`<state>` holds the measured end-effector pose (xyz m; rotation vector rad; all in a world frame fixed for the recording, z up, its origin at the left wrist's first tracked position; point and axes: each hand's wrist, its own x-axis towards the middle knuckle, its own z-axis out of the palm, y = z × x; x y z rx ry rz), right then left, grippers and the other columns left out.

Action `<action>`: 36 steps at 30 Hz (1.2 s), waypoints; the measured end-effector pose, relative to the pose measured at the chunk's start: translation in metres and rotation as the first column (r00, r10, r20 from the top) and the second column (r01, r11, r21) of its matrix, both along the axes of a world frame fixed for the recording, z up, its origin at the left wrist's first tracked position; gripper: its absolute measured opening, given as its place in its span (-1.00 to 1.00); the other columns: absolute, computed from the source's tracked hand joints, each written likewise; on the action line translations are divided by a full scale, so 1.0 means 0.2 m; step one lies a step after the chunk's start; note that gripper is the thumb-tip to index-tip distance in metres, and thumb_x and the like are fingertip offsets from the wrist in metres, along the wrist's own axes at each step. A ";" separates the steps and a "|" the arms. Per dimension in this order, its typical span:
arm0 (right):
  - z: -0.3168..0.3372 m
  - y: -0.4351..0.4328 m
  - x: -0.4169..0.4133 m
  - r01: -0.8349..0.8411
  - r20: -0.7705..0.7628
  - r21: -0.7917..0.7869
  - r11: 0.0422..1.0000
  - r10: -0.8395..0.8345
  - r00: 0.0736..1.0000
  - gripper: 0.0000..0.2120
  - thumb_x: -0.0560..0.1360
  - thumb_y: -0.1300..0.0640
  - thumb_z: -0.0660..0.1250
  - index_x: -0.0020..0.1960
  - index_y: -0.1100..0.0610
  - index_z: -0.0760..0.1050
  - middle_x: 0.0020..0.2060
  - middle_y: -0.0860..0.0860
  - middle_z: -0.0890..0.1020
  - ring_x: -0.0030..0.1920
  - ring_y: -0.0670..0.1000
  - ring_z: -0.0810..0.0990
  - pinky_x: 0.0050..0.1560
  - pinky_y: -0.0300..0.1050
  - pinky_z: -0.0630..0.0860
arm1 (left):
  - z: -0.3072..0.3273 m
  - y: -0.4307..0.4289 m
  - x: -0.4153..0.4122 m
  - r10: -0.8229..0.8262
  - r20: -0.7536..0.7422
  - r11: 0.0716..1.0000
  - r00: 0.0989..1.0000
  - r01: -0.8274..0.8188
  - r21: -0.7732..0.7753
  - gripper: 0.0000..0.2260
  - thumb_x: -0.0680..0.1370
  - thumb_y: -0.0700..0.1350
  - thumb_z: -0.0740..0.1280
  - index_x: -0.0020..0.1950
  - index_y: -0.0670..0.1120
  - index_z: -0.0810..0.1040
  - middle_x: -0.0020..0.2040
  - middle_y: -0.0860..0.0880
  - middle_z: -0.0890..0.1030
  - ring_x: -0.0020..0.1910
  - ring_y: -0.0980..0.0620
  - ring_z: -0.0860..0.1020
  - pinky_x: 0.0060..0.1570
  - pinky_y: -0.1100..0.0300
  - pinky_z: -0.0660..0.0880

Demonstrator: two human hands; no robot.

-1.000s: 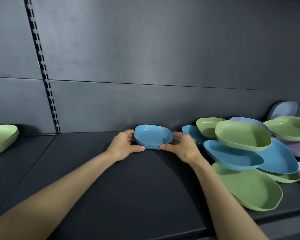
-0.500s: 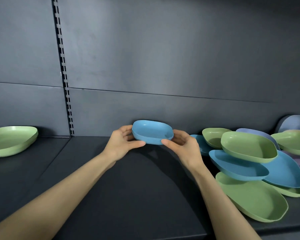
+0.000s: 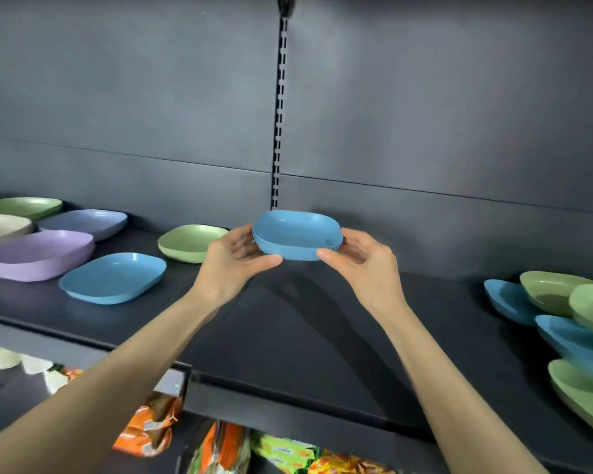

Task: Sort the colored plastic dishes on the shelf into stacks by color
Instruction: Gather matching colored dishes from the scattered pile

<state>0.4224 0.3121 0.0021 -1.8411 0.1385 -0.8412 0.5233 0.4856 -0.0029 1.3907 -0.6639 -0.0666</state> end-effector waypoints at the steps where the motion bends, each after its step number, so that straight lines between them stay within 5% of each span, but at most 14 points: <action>1: 0.01 0.05 0.02 -0.019 -0.003 -0.011 1.000 0.019 1.000 -0.65 0.39 0.13 0.50 0.15 0.00 0.55 0.05 -0.11 0.66 0.12 -0.15 0.60 0.23 -0.23 0.49 | 0.01 0.06 0.02 0.018 0.001 1.000 1.000 -0.018 -0.004 -0.50 0.37 -0.43 0.44 0.25 -0.14 0.43 0.03 0.06 0.60 -0.12 0.30 0.62 -0.13 0.45 0.50; 10: -0.03 0.57 0.33 -0.097 -0.008 -0.011 0.995 0.097 0.995 -0.65 0.38 0.16 0.50 0.15 0.03 0.56 -0.03 -0.16 0.67 0.01 -0.25 0.62 0.08 -0.41 0.49 | -0.03 0.62 0.29 0.119 0.037 0.991 0.992 -0.121 0.058 -0.50 0.37 -0.36 0.48 0.26 -0.10 0.47 0.00 0.07 0.64 -0.12 0.25 0.64 -0.14 0.42 0.52; 18: -0.17 1.09 0.62 -0.039 -0.029 0.051 0.998 0.040 0.999 -0.70 0.38 0.20 0.51 0.07 -0.02 0.59 -0.07 -0.20 0.66 0.00 -0.21 0.63 0.15 -0.28 0.51 | -0.12 1.11 0.66 0.096 0.088 0.982 0.991 -0.109 0.156 -0.52 0.32 -0.35 0.52 0.15 -0.06 0.48 0.01 0.08 0.62 0.01 0.19 0.60 -0.01 0.36 0.53; 23: -0.24 1.25 0.67 0.053 -0.076 0.048 0.997 -0.049 0.996 -0.70 0.38 0.18 0.50 0.08 -0.02 0.59 -0.03 -0.18 0.66 0.06 -0.16 0.62 0.22 -0.11 0.52 | -0.22 1.23 0.78 0.003 0.127 0.966 0.992 -0.036 0.256 -0.52 0.36 -0.28 0.51 0.21 -0.11 0.45 0.10 0.05 0.58 0.15 0.12 0.51 0.09 0.42 0.44; 32: -0.31 1.34 0.70 0.126 -0.154 0.016 0.992 -0.122 0.981 -0.64 0.39 0.18 0.50 0.17 0.12 0.58 0.02 -0.08 0.67 0.09 -0.12 0.61 0.21 -0.12 0.52 | -0.32 1.32 0.87 -0.058 0.209 0.923 0.976 -0.027 0.383 -0.49 0.40 -0.12 0.51 0.32 -0.06 0.45 0.19 0.06 0.59 0.22 0.08 0.52 0.29 0.04 0.43; 36: -0.32 1.33 0.70 0.152 -0.176 -0.017 0.988 -0.153 0.972 -0.63 0.40 0.17 0.49 0.20 0.12 0.57 0.04 -0.07 0.66 0.11 -0.11 0.60 0.17 -0.24 0.50 | -0.31 1.32 0.85 -0.098 0.219 0.923 0.971 0.006 0.386 -0.61 0.45 -0.18 0.46 0.26 -0.05 0.50 0.08 0.08 0.60 0.10 0.13 0.57 0.20 0.19 0.48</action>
